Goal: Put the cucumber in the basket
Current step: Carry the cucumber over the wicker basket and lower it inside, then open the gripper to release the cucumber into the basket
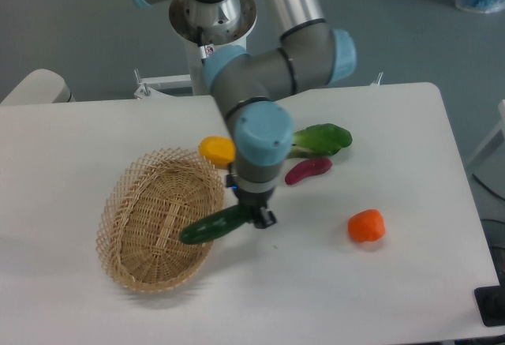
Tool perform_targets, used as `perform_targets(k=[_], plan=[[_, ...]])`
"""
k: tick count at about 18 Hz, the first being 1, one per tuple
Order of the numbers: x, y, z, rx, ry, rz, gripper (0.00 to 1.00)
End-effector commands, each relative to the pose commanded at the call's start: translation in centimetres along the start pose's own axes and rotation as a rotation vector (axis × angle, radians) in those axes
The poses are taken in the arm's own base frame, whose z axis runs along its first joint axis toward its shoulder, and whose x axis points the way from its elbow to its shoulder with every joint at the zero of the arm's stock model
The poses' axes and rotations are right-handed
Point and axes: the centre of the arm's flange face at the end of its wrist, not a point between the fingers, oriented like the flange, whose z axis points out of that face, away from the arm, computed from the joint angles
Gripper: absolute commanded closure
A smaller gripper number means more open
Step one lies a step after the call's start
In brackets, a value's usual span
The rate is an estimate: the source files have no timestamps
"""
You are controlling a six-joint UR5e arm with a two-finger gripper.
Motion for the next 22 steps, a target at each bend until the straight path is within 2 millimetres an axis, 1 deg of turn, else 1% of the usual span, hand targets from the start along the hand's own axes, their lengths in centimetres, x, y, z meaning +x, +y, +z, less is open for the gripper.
perform_targets(k=[2, 3, 6, 9, 10, 12, 13, 14, 15, 16, 17, 18, 19, 20, 22], plan=[[1.6, -1.2, 0.6, -0.005, 0.010, -0.001, 0.90], [2.1, -1.8, 1.1, -0.008, 0.016, 0.003, 0.90], [3.0, -3.2, 1.4, -0.014, 0.020, -0.024, 0.88], [4.0, -3.6, 2.0, -0.021, 0.034, -0.053, 0.85], [4.5, -4.3, 2.1, -0.022, 0.033, -0.050, 0.84], [4.7, -4.6, 2.5, -0.024, 0.036, -0.058, 0.81], [4.9, -4.6, 3.1, -0.027, 0.045, -0.069, 0.80], [4.9, -4.7, 3.5, -0.029, 0.052, -0.083, 0.78], [5.0, -5.2, 4.0, -0.034, 0.056, -0.076, 0.65], [4.9, -5.5, 4.3, -0.035, 0.061, -0.072, 0.48], [4.9, -5.6, 4.5, -0.035, 0.062, -0.072, 0.35], [4.9, -5.7, 4.6, -0.036, 0.063, -0.070, 0.20], [4.8, -5.7, 4.4, -0.034, 0.059, -0.070, 0.07], [4.7, -5.7, 4.3, -0.034, 0.056, -0.071, 0.00], [4.5, -5.6, 3.5, -0.027, 0.044, -0.066, 0.00]])
